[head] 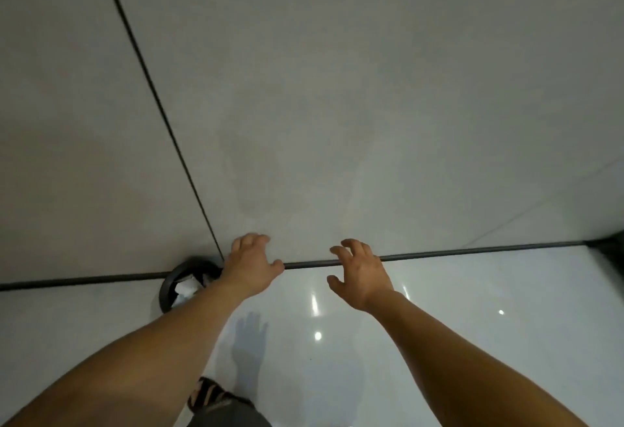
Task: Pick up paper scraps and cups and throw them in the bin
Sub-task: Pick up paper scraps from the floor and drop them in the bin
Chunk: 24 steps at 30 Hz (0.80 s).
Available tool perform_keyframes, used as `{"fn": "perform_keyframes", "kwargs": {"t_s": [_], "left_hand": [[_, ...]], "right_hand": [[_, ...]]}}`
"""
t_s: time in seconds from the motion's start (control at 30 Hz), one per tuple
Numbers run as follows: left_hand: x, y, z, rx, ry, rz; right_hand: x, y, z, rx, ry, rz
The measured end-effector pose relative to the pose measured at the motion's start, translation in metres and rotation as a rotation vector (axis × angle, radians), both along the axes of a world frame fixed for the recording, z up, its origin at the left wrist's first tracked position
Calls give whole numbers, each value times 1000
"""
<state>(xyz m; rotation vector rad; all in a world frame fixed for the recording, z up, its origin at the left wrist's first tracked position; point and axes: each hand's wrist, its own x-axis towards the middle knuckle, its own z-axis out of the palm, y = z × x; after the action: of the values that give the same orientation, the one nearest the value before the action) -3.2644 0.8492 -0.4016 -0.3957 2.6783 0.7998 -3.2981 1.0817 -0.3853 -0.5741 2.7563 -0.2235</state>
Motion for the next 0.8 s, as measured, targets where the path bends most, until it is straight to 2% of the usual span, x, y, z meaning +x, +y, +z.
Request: {"fn": "perform_keyframes", "kwargs": {"t_s": [0.17,0.4,0.6,0.8], "left_hand": [[-16,155,40,-13,9,-301],[-23,366,79,-123,89,-716],[-31,493,102,-171,171,-1009],[-61,606,112,-128,220,-1201]], "right_hand": [[40,151,27,21,48,-240],[99,332,59,-2,91,-683],[144,438,79,-14,113,-1021],[152,512,91,-8,143,-1245]]}}
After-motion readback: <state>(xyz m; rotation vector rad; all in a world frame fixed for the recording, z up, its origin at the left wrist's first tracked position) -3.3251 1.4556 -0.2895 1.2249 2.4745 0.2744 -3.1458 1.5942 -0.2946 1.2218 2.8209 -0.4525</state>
